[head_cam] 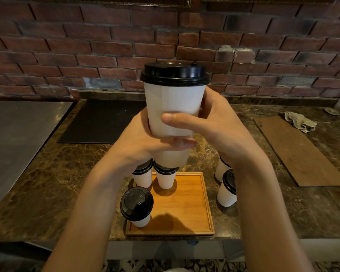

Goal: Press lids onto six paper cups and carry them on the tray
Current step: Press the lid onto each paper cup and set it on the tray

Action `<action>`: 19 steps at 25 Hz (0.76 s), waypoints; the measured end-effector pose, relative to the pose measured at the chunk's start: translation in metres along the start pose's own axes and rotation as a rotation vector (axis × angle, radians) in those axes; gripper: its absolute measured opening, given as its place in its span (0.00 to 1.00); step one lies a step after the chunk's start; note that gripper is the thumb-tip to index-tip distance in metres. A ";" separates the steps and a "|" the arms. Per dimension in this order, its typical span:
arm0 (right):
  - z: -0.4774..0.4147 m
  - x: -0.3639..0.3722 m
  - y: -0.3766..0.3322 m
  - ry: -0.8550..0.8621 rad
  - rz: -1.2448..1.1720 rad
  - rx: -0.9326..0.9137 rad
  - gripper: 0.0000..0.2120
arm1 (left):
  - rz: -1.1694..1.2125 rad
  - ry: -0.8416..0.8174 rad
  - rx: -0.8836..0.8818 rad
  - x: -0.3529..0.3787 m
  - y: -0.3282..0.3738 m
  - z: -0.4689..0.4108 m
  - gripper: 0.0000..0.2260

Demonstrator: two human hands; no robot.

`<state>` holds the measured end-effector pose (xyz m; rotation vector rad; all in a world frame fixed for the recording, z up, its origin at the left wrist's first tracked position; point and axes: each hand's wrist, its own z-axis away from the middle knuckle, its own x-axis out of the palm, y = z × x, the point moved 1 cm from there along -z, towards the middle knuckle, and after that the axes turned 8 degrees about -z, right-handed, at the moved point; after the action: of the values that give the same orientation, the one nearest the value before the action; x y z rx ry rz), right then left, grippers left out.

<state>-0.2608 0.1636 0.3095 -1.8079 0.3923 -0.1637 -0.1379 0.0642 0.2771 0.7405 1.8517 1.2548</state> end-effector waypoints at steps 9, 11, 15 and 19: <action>0.003 0.019 0.007 0.252 0.187 -0.022 0.33 | -0.164 0.214 0.023 0.008 -0.007 -0.003 0.22; 0.002 0.027 0.010 0.319 0.203 -0.040 0.36 | -0.171 0.280 -0.017 0.012 -0.008 -0.005 0.19; 0.001 0.031 0.011 0.359 0.200 -0.054 0.36 | -0.130 0.267 -0.042 0.015 -0.008 -0.004 0.17; -0.001 0.029 0.009 0.356 0.194 -0.066 0.34 | -0.073 0.182 0.017 0.012 0.001 -0.003 0.21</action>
<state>-0.2361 0.1508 0.2990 -1.7942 0.8300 -0.3422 -0.1471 0.0723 0.2754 0.5783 2.0194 1.2971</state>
